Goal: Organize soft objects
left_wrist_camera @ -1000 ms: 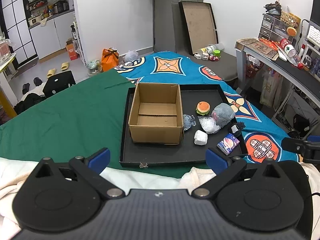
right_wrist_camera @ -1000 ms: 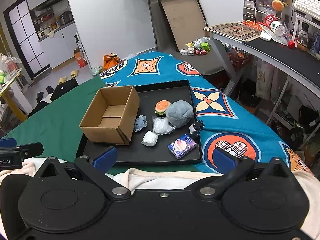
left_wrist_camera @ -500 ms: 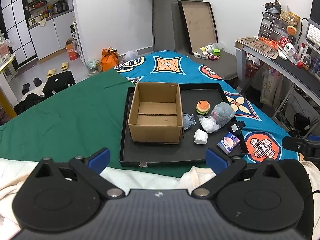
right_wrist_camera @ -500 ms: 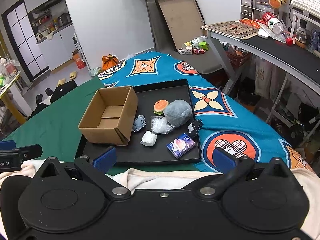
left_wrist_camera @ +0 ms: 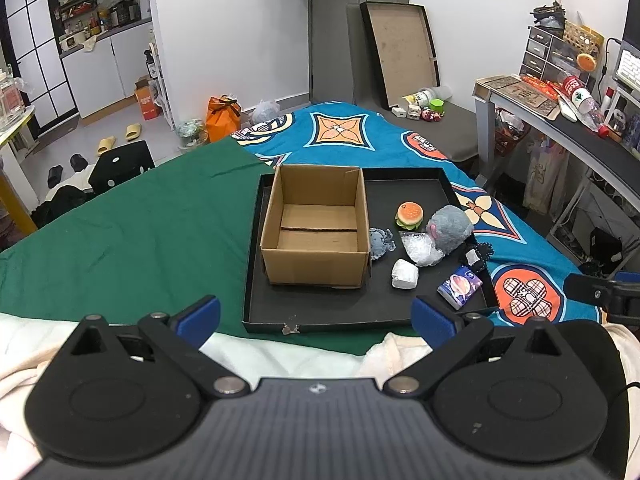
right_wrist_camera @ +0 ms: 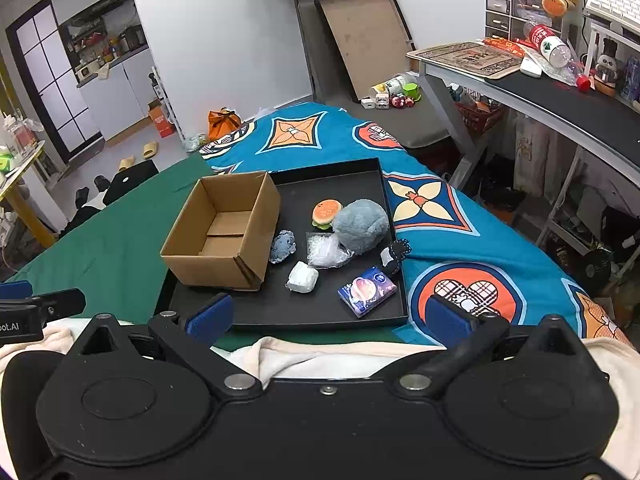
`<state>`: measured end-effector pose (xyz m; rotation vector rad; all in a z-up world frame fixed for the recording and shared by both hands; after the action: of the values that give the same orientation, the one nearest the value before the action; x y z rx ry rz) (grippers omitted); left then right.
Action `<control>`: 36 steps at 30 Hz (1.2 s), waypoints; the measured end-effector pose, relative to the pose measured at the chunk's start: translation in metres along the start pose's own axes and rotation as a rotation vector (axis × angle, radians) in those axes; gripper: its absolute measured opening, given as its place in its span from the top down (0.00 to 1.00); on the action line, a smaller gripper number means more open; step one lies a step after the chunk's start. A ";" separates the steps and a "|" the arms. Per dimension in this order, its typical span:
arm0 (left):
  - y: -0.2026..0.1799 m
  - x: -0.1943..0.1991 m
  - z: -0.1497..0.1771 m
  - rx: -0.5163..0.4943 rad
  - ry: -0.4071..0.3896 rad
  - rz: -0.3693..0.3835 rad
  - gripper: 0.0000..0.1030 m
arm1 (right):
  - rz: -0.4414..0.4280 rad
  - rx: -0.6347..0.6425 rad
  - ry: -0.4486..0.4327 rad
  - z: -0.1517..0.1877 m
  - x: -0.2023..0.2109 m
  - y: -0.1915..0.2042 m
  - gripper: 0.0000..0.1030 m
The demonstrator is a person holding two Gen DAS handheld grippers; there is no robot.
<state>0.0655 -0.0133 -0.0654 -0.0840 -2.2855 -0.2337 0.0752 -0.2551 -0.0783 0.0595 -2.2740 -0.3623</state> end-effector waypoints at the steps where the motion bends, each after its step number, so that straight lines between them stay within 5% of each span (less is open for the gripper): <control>1: 0.001 0.000 0.000 0.001 0.000 0.000 0.02 | 0.000 -0.001 0.001 0.000 0.000 0.000 0.00; 36: 0.013 -0.001 0.001 0.016 -0.002 -0.009 0.02 | -0.024 -0.008 0.019 0.003 -0.003 0.009 0.00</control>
<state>0.0671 -0.0002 -0.0654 -0.0657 -2.2894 -0.2196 0.0756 -0.2458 -0.0797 0.0854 -2.2549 -0.3816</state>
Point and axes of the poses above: each gripper's, at about its wrist camera, not at the fingertips, and x roughly against the way its jaws point, y to its left, z to its underside, the point moved 10 cm from there along -x, roughly the way its jaws point, and after that the axes turned 11 degrees about -x, right-handed, at the moved point
